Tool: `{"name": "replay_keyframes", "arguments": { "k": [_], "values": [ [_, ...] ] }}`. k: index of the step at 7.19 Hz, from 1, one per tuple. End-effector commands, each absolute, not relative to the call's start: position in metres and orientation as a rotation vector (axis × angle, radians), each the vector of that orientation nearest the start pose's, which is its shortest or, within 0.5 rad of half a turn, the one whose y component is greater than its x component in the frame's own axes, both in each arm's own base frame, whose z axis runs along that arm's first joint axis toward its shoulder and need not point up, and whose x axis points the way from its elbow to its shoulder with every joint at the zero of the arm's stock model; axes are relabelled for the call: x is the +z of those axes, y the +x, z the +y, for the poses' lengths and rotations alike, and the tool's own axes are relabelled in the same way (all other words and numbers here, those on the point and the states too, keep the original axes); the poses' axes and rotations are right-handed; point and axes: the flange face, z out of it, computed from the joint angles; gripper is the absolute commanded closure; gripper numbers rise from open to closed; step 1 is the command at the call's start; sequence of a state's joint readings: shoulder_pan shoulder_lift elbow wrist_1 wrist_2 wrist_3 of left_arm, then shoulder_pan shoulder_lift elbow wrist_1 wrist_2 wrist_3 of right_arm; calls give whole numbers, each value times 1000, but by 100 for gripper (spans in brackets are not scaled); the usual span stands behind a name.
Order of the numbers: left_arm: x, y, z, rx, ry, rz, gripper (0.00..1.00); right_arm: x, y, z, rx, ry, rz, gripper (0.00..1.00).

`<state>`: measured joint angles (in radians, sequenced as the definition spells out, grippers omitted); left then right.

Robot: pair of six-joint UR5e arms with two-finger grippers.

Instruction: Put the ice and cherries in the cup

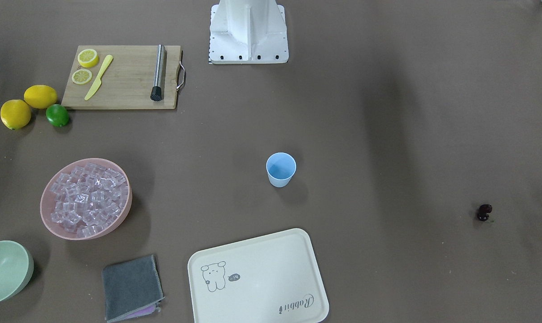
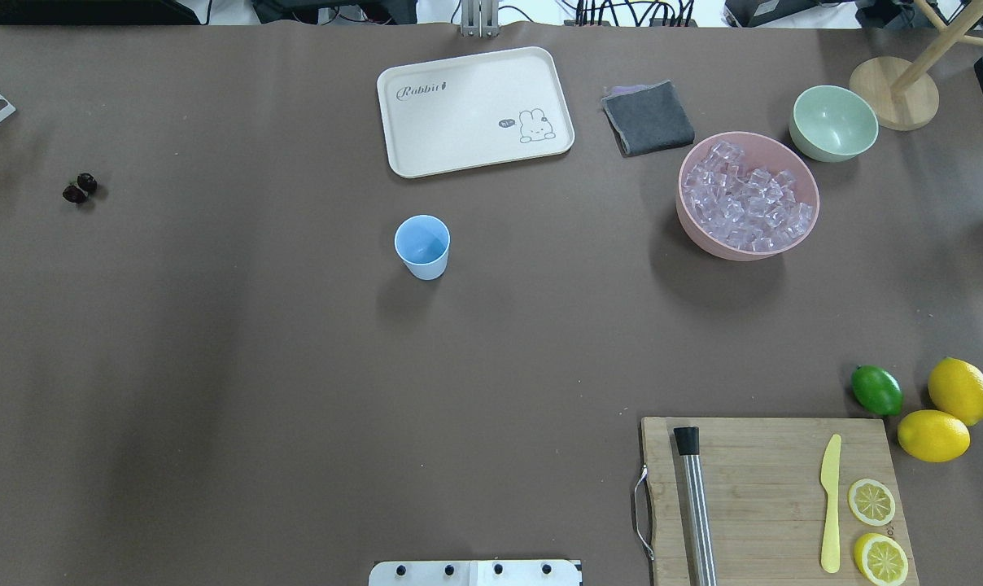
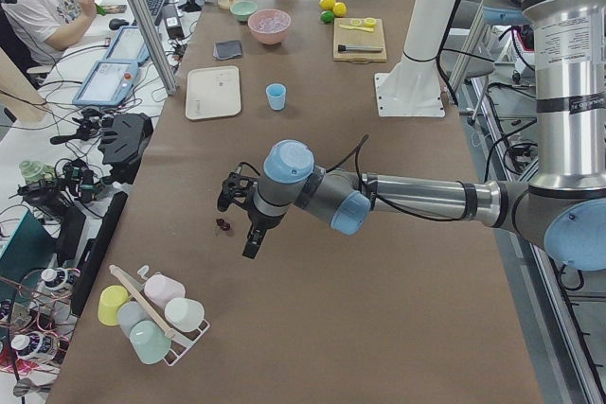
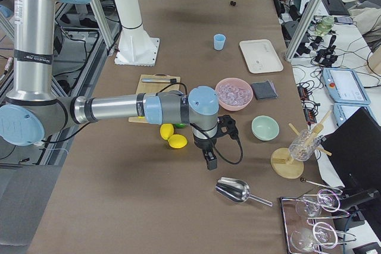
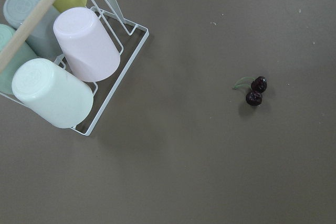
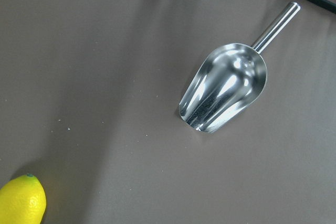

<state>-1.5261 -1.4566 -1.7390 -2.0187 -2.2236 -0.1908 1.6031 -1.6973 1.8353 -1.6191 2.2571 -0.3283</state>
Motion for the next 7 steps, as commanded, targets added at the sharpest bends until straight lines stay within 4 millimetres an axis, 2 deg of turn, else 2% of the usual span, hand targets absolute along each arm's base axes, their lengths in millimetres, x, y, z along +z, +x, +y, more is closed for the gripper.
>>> {"name": "replay_keyframes", "arguments": {
  "k": [1, 2, 3, 4, 5, 7],
  "values": [
    [593, -54, -475, 2, 352, 679, 3, 596, 83, -443, -316, 216, -681, 1],
    [569, -53, -485, -4, 296, 786, 3, 596, 82, -442, -318, 213, -684, 1],
    [545, -65, -491, -19, 288, 890, 3, 595, 82, -443, -316, 216, -691, 1],
    [533, -67, -501, -24, 283, 882, 3, 602, 81, -442, -312, 201, -701, 1],
    [528, -71, -518, -26, 304, 823, 3, 602, 81, -443, -313, 203, -699, 1],
    [525, -73, -526, -31, 327, 749, 3, 603, 76, -451, -325, 200, -695, 1]
  ]
}}
